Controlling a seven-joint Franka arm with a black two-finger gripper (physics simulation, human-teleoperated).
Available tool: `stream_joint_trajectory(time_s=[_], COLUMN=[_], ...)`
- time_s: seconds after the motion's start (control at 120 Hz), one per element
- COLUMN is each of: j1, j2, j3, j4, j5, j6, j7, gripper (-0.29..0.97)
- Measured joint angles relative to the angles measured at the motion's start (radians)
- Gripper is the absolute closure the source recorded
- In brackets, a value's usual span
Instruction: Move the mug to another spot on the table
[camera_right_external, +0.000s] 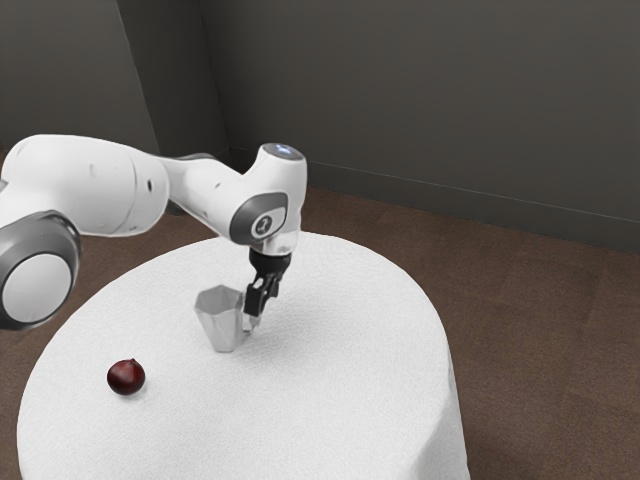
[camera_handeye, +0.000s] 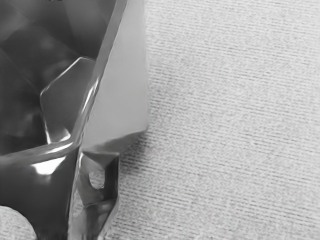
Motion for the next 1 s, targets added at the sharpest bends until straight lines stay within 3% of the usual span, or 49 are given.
stream_joint_trajectory(time_s=[0.25,0.45,0.75,1.0], j1=[-0.03,-0.061,-0.054,-0.041], j2=[-0.068,-0.242,-0.416,-0.454], j3=[0.0,0.002,0.05,0.086], j4=[-0.039,-0.064,0.01,0.061], j5=[-0.053,-0.057,-0.056,-0.057], j6=[0.086,0.092,-0.093,-0.194], j7=[-0.037,0.002,0.484,0.956], gripper=[0.0,0.0,0.0,0.0])
